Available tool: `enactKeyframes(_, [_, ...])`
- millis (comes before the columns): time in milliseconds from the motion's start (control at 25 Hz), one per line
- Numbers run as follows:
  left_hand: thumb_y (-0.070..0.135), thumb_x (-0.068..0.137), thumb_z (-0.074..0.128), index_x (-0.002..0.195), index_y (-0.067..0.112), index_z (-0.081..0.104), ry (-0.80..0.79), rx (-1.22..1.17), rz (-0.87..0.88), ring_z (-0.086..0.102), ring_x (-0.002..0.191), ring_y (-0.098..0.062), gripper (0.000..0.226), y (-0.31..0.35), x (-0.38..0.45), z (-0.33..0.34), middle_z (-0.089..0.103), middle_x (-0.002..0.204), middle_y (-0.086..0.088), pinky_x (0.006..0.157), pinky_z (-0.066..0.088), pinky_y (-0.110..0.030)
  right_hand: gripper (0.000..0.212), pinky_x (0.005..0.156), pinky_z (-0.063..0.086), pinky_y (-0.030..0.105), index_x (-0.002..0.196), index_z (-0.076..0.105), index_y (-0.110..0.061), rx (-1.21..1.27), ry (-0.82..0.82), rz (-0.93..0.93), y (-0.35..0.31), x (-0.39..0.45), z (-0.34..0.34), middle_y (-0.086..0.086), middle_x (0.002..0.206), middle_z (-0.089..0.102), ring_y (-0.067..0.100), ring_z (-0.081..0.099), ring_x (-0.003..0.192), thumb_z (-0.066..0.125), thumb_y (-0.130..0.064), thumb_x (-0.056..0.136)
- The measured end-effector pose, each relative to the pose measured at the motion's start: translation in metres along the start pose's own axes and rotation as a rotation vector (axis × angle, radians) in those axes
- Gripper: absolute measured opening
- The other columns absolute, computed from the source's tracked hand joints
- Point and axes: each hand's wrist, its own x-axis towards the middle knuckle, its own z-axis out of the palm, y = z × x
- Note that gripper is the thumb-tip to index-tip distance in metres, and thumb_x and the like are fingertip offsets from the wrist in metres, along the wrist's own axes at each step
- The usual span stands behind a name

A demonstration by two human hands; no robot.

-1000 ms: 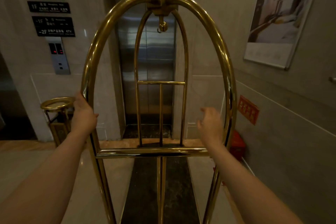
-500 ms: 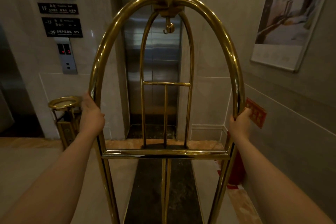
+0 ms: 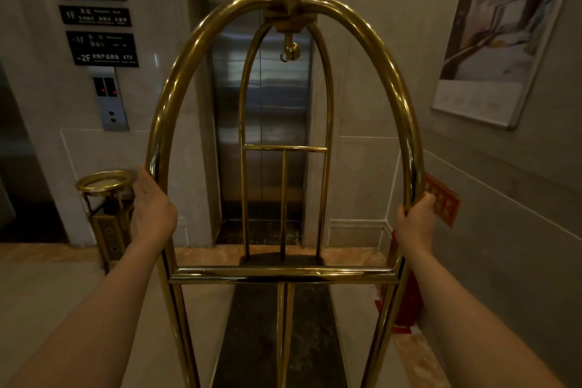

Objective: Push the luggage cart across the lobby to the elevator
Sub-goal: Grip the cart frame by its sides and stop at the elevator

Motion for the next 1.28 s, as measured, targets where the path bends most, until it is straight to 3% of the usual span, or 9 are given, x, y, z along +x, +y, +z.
enactKeyframes(120, [0.001,0.094,0.046,0.150,0.022,0.005,0.019,0.010,0.017,0.045,0.120,-0.045,0.072,-0.001,0.000,0.001,0.029,0.149,-0.019,0.091,0.041,-0.061,0.028,0.067,0.046,0.038,0.118,0.042,-0.004,0.005,0.005,-0.013,0.002,0.001,0.001,0.013,0.099,0.057,0.030,0.062,0.089,0.058,-0.004,0.096])
enactKeyframes(280, [0.000,0.092,0.048,0.150,0.021,0.006,0.032,0.023,0.040,0.044,0.122,-0.044,0.075,-0.005,0.001,0.004,0.030,0.148,-0.021,0.094,0.040,-0.060,0.026,0.071,0.054,0.045,0.117,0.042,-0.008,0.024,0.005,-0.021,0.006,-0.001,0.001,0.017,0.101,0.060,0.033,0.065,0.090,0.058,-0.005,0.096])
enactKeyframes(520, [0.001,0.093,0.047,0.151,0.019,0.008,0.037,0.035,0.012,0.042,0.123,-0.043,0.072,0.000,-0.001,0.003,0.030,0.148,-0.020,0.095,0.039,-0.059,0.022,0.067,0.049,0.041,0.108,0.040,-0.013,0.019,0.022,-0.041,0.003,-0.002,0.000,0.015,0.099,0.058,0.031,0.063,0.088,0.057,-0.005,0.096])
enactKeyframes(920, [-0.001,0.094,0.044,0.151,0.016,0.007,0.037,0.022,0.028,0.040,0.125,-0.043,0.070,0.003,-0.003,0.003,0.029,0.148,-0.022,0.097,0.037,-0.058,0.028,0.071,0.053,0.045,0.104,0.033,-0.020,-0.003,-0.050,-0.041,0.003,0.002,-0.005,0.016,0.102,0.059,0.030,0.063,0.090,0.057,-0.007,0.096])
enactKeyframes(1280, [0.001,0.095,0.043,0.152,0.016,0.001,0.006,0.068,-0.002,0.037,0.128,-0.044,0.072,0.005,0.000,0.005,0.022,0.153,-0.021,0.098,0.035,-0.059,0.031,0.069,0.043,0.037,0.105,0.031,-0.017,0.025,-0.052,-0.032,0.001,0.009,0.001,0.011,0.100,0.055,0.024,0.057,0.088,0.058,-0.004,0.096])
